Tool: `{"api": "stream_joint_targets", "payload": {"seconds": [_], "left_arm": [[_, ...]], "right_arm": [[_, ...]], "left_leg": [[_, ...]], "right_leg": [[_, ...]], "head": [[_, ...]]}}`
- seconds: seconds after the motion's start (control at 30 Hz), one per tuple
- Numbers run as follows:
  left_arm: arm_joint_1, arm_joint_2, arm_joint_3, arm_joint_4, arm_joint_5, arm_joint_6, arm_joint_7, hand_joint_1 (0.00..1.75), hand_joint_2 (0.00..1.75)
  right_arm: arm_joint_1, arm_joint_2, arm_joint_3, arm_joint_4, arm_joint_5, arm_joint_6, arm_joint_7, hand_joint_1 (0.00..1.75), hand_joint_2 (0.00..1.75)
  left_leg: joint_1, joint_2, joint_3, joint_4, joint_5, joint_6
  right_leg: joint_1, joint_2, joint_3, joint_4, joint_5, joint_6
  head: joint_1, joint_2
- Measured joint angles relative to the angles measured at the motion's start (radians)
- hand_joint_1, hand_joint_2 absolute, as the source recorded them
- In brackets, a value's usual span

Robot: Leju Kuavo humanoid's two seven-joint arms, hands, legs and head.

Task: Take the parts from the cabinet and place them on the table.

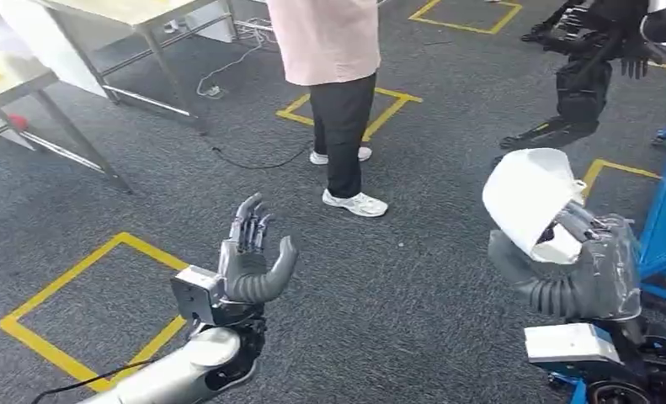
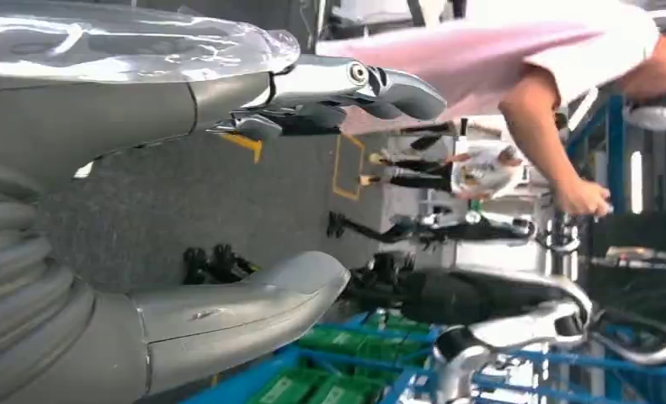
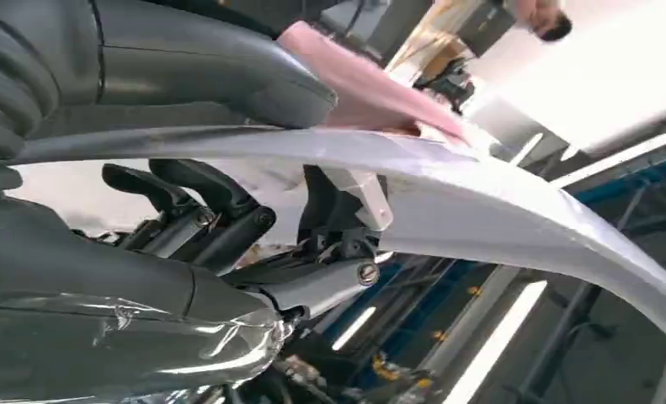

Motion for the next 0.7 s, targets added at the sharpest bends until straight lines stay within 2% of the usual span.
{"api": "stream_joint_targets", "payload": {"seconds": [0.03, 0.07, 0.1, 0.13, 0.17, 0.2, 0.23, 0.27, 0.3, 0.33, 0.37, 0.4, 0.43, 0.47, 0.5, 0.53, 0.57, 0.6, 0.63, 0.67, 0.7], "left_arm": [[0.0, 0.001, 0.0, 0.0, 0.0, 0.001, 0.0, 0.0, 1.75], [0.002, 0.003, 0.0, 0.0, 0.0, 0.002, 0.0, 0.0, 1.75], [0.002, 0.003, 0.0, 0.0, 0.0, 0.003, 0.0, 0.0, 1.75], [0.003, 0.002, 0.0, -0.002, 0.0, 0.003, 0.0, 0.0, 1.75], [-0.001, 0.002, 0.0, -0.003, 0.001, 0.003, 0.0, 0.0, 1.75], [-0.002, 0.001, 0.0, -0.003, 0.002, 0.002, 0.0, 0.0, 1.75], [-0.002, 0.0, 0.0, -0.002, 0.005, -0.002, 0.0, 0.0, 1.75], [-0.002, -0.001, -0.001, -0.002, 0.008, -0.006, 0.0, 0.0, 1.75], [-0.002, -0.002, -0.002, -0.002, 0.011, -0.011, 0.0, 0.0, 1.75], [-0.002, -0.002, -0.003, -0.002, 0.012, -0.015, -0.001, 0.0, 1.75], [-0.002, -0.003, -0.005, -0.002, 0.013, -0.019, -0.002, 0.0, 1.75], [-0.003, -0.005, -0.006, -0.002, 0.014, -0.02, -0.003, 0.0, 1.75], [-0.005, -0.007, -0.006, -0.002, 0.014, -0.02, -0.004, 0.0, 1.75], [-0.006, -0.008, -0.009, -0.001, 0.014, -0.02, -0.006, 0.0, 1.75], [-0.011, -0.009, -0.012, 0.0, 0.015, -0.02, -0.006, 0.0, 1.75], [-0.011, -0.009, -0.015, 0.0, 0.015, -0.02, -0.008, 0.0, 1.75], [-0.008, -0.009, -0.015, 0.001, 0.015, -0.02, -0.008, 0.0, 1.75], [-0.008, -0.008, -0.015, 0.001, 0.015, -0.019, -0.008, 0.0, 1.75], [-0.008, -0.006, -0.015, 0.001, 0.014, -0.019, -0.008, 0.0, 1.75], [-0.009, -0.005, -0.016, 0.001, 0.013, -0.017, -0.009, 0.0, 1.75], [-0.013, -0.004, -0.015, 0.001, 0.012, -0.016, -0.01, 0.0, 1.75]], "right_arm": [[0.0, 0.0, 0.0, 0.0, -0.001, 0.0, -0.001, 1.75, 1.75], [0.0, 0.0, 0.0, 0.0, -0.002, 0.001, -0.002, 1.75, 1.75], [-0.001, 0.0, 0.0, 0.0, -0.005, 0.001, -0.002, 1.75, 1.75], [-0.002, 0.0, 0.0, 0.0, -0.006, 0.001, -0.003, 1.75, 1.75], [-0.002, 0.0, 0.0, 0.0, -0.006, 0.0, -0.003, 1.75, 1.75], [-0.002, 0.0, 0.0, 0.0, -0.006, -0.003, -0.003, 1.75, 1.75], [-0.001, 0.0, 0.0, 0.0, -0.005, -0.006, -0.001, 1.75, 1.75], [0.001, 0.0, 0.001, 0.0, -0.003, -0.008, -0.001, 1.75, 1.75], [0.004, 0.0, 0.0, 0.0, 0.002, -0.011, 0.006, 1.75, 1.75], [0.006, 0.0, 0.0, 0.0, 0.005, -0.015, 0.011, 1.75, 1.75], [0.007, 0.0, 0.0, -0.001, 0.008, -0.017, 0.013, 1.75, 1.75], [0.007, 0.0, 0.0, -0.001, 0.011, -0.017, 0.017, 1.75, 1.75], [0.007, 0.0, -0.001, -0.002, 0.013, -0.017, 0.018, 1.75, 1.75], [0.009, 0.0, -0.001, -0.002, 0.013, -0.017, 0.019, 1.75, 1.75], [0.01, 0.0, -0.001, -0.003, 0.013, -0.017, 0.019, 1.75, 1.75], [0.011, 0.0, 0.0, -0.004, 0.014, -0.015, 0.02, 1.75, 1.75], [0.011, 0.0, -0.001, -0.004, 0.014, -0.015, 0.02, 1.75, 1.75], [0.012, 0.0, -0.001, -0.005, 0.015, -0.014, 0.019, 1.75, 1.75], [0.011, 0.0, -0.002, -0.005, 0.015, -0.012, 0.019, 1.75, 1.75], [0.012, 0.0, -0.002, -0.004, 0.015, -0.01, 0.019, 1.75, 1.75], [0.011, 0.0, -0.001, -0.005, 0.015, -0.009, 0.016, 1.75, 1.75]], "left_leg": [[-0.002, -0.011, -0.002, 0.002, -0.004, 0.006], [-0.007, -0.021, -0.002, 0.004, -0.007, 0.013], [-0.003, -0.034, 0.001, -0.001, -0.005, 0.021], [0.003, -0.045, 0.008, -0.006, -0.003, 0.027], [0.004, -0.054, 0.01, -0.006, -0.004, 0.035], [0.003, -0.064, 0.011, -0.006, -0.005, 0.04], [0.002, -0.078, 0.011, -0.006, -0.006, 0.042], [0.0, -0.089, 0.011, -0.005, -0.006, 0.043], [-0.002, -0.105, 0.012, -0.004, -0.007, 0.044], [-0.002, -0.123, 0.014, -0.004, -0.008, 0.045], [-0.002, -0.139, 0.018, -0.002, -0.009, 0.044], [-0.002, -0.155, 0.021, 0.0, -0.012, 0.042], [-0.001, -0.167, 0.024, 0.001, -0.015, 0.04], [-0.003, -0.177, 0.022, 0.002, -0.016, 0.036], [-0.003, -0.193, 0.016, 0.008, -0.015, 0.032], [0.002, -0.2, 0.009, 0.004, -0.011, 0.025], [0.006, -0.215, 0.006, 0.001, -0.008, 0.018], [0.002, -0.23, 0.005, -0.001, -0.003, 0.01], [0.003, -0.222, 0.004, 0.004, -0.012, 0.01], [-0.006, -0.149, -0.01, 0.036, -0.034, 0.004], [-0.005, -0.111, -0.045, 0.103, -0.07, 0.0]], "right_leg": [[0.002, -0.009, 0.005, 0.0, -0.003, 0.006], [-0.001, -0.02, 0.01, -0.003, -0.006, 0.01], [-0.003, -0.031, 0.015, -0.002, -0.011, 0.018], [-0.011, 0.002, 0.006, 0.01, -0.024, 0.024], [-0.011, 0.054, -0.011, 0.059, -0.054, 0.024], [-0.011, 0.079, -0.051, 0.143, -0.094, 0.024], [-0.008, 0.092, -0.103, 0.244, -0.134, 0.025], [-0.008, 0.095, -0.137, 0.306, -0.153, 0.026], [-0.008, 0.096, -0.167, 0.352, -0.156, 0.026], [-0.008, 0.097, -0.167, 0.335, -0.129, 0.023], [-0.008, 0.1, -0.144, 0.269, -0.08, 0.018], [-0.009, 0.11, -0.104, 0.173, -0.022, 0.014], [-0.01, 0.14, -0.068, 0.082, 0.027, 0.011], [-0.013, 0.194, -0.05, 0.042, 0.022, 0.007], [-0.016, 0.192, -0.039, 0.013, 0.016, 0.008], [-0.011, 0.182, -0.029, 0.018, 0.013, 0.008], [-0.009, 0.173, -0.029, 0.017, 0.012, 0.005], [-0.013, 0.16, -0.025, 0.011, 0.017, -0.002], [-0.025, 0.141, -0.015, -0.002, 0.022, -0.008], [-0.021, 0.131, -0.01, -0.008, 0.023, -0.012], [-0.019, 0.116, -0.01, -0.008, 0.023, -0.015]], "head": [[0.007, 0.0], [0.008, 0.0], [0.008, 0.0], [0.008, 0.0], [0.014, 0.0], [0.021, 0.0], [0.024, 0.0], [0.024, 0.0], [0.024, 0.0], [0.024, 0.0], [0.024, 0.0], [0.025, 0.0], [0.026, 0.0], [0.027, 0.0], [0.026, 0.0], [0.027, 0.0], [0.026, 0.0], [0.026, 0.0], [0.024, 0.0], [0.018, 0.0], [0.004, 0.0]]}}
